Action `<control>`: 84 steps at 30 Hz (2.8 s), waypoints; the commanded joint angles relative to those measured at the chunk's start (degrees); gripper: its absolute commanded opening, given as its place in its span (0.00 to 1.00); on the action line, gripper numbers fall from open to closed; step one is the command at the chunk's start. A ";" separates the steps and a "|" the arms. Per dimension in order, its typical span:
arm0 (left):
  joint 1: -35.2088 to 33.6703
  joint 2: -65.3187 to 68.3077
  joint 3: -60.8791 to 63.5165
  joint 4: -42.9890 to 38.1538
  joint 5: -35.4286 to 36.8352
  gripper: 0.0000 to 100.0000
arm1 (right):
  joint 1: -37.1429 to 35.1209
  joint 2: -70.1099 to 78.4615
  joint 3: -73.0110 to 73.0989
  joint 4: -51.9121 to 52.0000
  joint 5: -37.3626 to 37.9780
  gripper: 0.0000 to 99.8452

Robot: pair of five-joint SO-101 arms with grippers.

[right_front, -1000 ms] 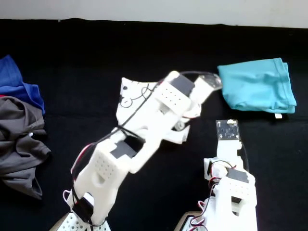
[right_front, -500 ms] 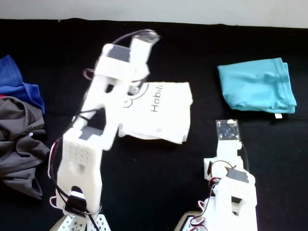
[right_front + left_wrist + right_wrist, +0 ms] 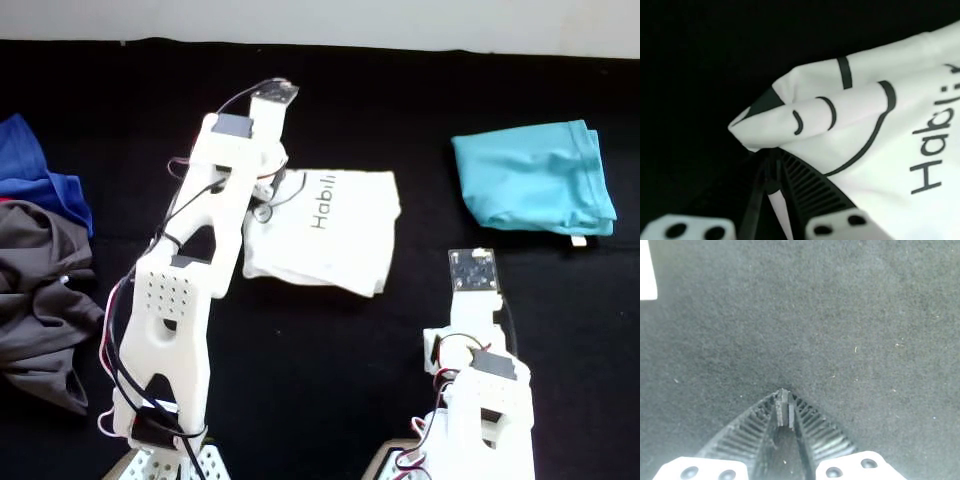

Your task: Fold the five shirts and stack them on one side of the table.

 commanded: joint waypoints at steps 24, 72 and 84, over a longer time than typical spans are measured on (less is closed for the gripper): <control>4.44 -13.67 -12.97 29.71 4.40 0.01 | -0.40 0.48 -23.60 16.66 -4.31 0.01; -16.48 -71.08 81.45 -14.59 4.31 0.01 | -17.54 101.85 -147.12 46.02 -11.96 0.01; -21.23 -71.34 102.99 -35.43 4.31 0.01 | -23.34 102.29 -151.52 61.85 -13.10 0.33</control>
